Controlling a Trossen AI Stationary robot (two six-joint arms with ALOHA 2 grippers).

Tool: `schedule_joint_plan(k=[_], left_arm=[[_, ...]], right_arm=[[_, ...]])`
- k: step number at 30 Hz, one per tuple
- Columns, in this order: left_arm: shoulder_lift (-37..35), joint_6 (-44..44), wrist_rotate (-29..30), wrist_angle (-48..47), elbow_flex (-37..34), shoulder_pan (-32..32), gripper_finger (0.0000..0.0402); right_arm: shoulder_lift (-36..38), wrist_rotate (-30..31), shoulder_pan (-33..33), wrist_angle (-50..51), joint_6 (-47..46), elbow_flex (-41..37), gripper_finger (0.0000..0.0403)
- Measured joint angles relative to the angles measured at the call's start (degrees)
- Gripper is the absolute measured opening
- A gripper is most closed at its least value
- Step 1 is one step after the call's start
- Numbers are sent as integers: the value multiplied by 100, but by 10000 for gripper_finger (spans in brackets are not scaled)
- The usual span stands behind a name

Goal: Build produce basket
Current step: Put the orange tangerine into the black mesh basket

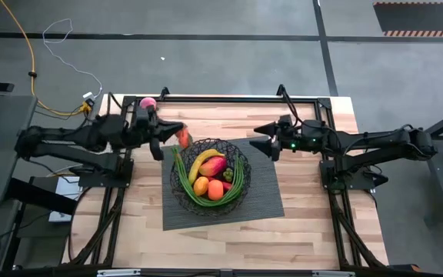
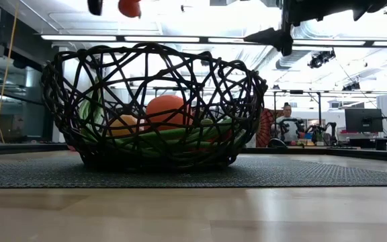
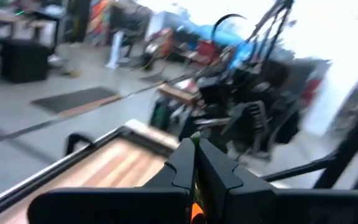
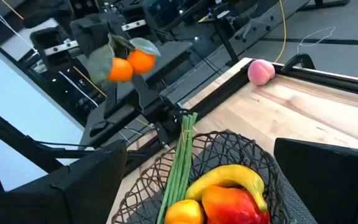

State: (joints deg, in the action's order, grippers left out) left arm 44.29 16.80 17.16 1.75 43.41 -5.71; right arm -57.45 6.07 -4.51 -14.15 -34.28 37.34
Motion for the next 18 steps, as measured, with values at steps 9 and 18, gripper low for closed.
schedule_joint_plan(k=[9,18], left_arm=[[182,810,-1681,3364,-1857,-753,0],[205,688,-1820,3796,-2020,-725,0]], right_arm=[[0,-50,3,-73,227,0,389],[0,-55,4,-75,476,0,389]])
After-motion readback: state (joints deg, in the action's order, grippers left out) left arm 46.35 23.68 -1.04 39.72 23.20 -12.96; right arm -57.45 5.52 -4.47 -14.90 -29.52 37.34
